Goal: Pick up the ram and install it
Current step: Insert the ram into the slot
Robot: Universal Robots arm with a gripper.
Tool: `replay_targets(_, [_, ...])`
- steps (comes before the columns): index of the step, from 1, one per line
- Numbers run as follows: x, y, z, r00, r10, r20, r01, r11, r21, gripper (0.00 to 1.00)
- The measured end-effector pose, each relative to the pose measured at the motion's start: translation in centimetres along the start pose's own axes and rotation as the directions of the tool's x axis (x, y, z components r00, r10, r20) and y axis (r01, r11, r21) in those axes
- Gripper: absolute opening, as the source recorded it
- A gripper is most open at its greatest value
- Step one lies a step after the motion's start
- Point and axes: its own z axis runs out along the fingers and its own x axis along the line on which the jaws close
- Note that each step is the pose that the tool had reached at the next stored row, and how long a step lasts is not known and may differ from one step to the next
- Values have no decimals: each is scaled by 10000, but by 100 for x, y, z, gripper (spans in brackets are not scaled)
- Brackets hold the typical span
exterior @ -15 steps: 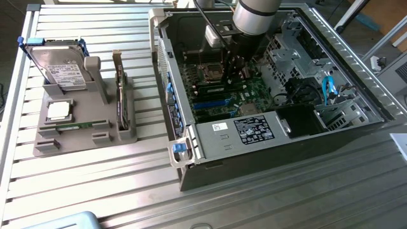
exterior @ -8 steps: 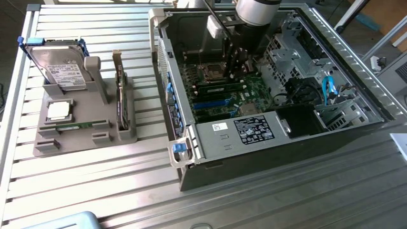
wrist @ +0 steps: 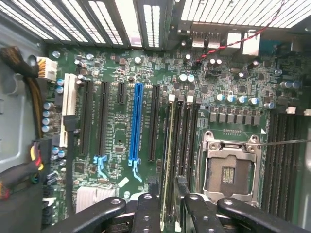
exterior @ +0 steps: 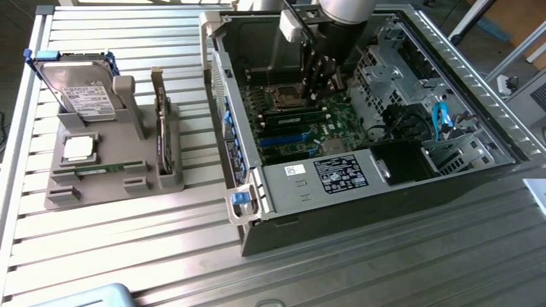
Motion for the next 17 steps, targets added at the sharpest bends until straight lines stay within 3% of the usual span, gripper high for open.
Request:
replay_targets(6, [7,4,-259,9998,2,-205,-2,10000,-17,27])
replay_targets(7, [9,5,-351,9996,2,-279,-3,10000,-22,27])
replay_targets(8, [11,6,-409,9992,4,-411,-5,10000,-33,27])
replay_targets(13, [11,7,-410,9991,4,-415,-5,10000,-34,25])
replay_targets(15, [11,6,-410,9991,4,-415,-6,10000,-33,13])
replay_targets(17, [11,7,-410,9991,4,-415,-6,10000,-34,11])
